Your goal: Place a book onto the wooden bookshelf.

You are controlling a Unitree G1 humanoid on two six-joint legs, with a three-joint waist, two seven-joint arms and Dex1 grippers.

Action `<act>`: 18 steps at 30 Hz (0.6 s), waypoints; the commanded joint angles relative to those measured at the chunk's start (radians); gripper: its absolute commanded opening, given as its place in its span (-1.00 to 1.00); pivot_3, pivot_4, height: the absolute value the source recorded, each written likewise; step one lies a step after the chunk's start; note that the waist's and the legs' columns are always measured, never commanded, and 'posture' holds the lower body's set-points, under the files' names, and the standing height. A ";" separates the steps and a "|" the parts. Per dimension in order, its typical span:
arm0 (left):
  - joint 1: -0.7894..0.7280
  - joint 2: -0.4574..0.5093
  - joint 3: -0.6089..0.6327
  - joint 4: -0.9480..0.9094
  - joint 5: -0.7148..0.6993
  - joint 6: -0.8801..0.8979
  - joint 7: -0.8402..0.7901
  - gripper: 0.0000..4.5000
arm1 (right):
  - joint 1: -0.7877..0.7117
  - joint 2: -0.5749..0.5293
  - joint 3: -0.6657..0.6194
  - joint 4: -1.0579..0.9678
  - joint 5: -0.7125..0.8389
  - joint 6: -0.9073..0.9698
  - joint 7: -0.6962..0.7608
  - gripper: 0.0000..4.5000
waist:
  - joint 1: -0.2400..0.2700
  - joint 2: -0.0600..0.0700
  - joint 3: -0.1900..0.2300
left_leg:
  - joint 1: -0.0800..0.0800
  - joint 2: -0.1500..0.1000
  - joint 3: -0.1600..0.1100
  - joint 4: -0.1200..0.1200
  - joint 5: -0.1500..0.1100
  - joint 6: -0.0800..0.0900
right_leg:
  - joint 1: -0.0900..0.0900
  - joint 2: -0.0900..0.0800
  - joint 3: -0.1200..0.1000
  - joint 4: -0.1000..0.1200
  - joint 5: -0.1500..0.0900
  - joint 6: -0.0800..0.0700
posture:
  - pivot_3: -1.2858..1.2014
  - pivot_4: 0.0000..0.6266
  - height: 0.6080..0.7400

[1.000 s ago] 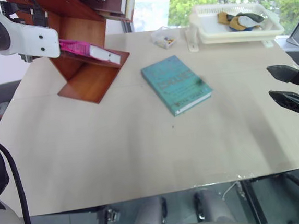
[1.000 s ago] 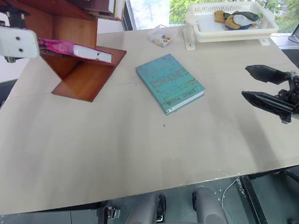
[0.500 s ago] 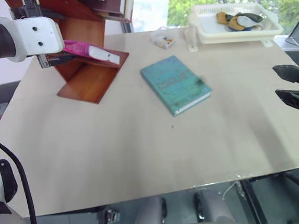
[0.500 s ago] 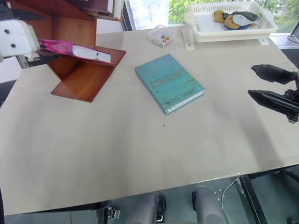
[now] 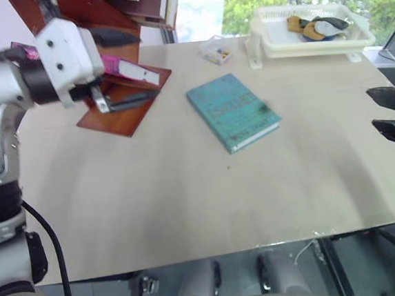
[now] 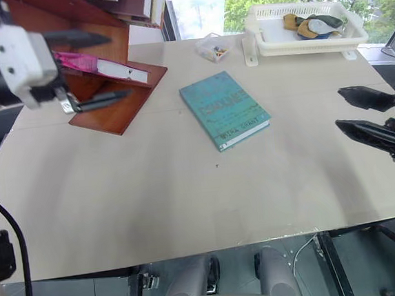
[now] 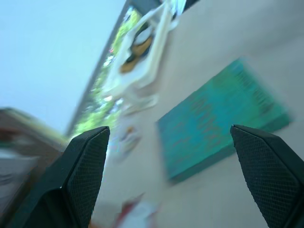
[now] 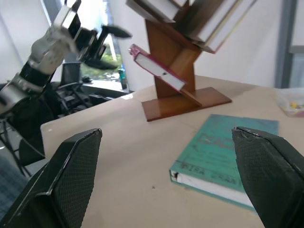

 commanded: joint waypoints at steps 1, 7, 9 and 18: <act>0.104 -0.046 0.002 -0.176 -0.090 0.139 0.081 0.95 | 0.016 -0.018 -0.058 -0.008 0.017 0.012 0.019 1.00 | -0.002 0.000 0.000 | 0.000 0.000 0.000 0.000 0.000 0.000 | 0.000 0.000 0.000 0.000 0.000 0.000 | 0.03 -0.52 1.00; 0.356 -0.120 -0.052 -0.265 -0.091 0.239 0.181 0.95 | 0.110 -0.046 -0.046 0.012 -0.078 -0.011 0.069 1.00 | 0.001 0.000 0.000 | 0.001 0.000 0.001 0.000 0.000 0.000 | 0.000 -0.005 0.001 0.000 0.000 0.000 | 0.03 -0.52 1.00; 0.427 -0.188 -0.028 -0.248 -0.126 0.277 0.245 0.95 | 0.169 -0.056 -0.032 0.021 -0.141 -0.031 0.086 1.00 | 0.004 0.001 -0.001 | 0.002 0.000 0.001 -0.001 0.000 0.000 | 0.001 -0.005 0.001 0.000 0.000 0.000 | 0.03 -0.52 1.00; 0.636 -0.234 -0.030 -0.199 -0.045 0.187 0.289 0.95 | 0.290 -0.052 0.032 0.130 -0.385 -0.191 0.105 1.00 | 0.010 0.001 -0.001 | 0.002 0.000 0.001 -0.002 0.000 0.000 | 0.003 -0.007 0.001 -0.007 0.000 -0.001 | 0.03 -0.52 1.00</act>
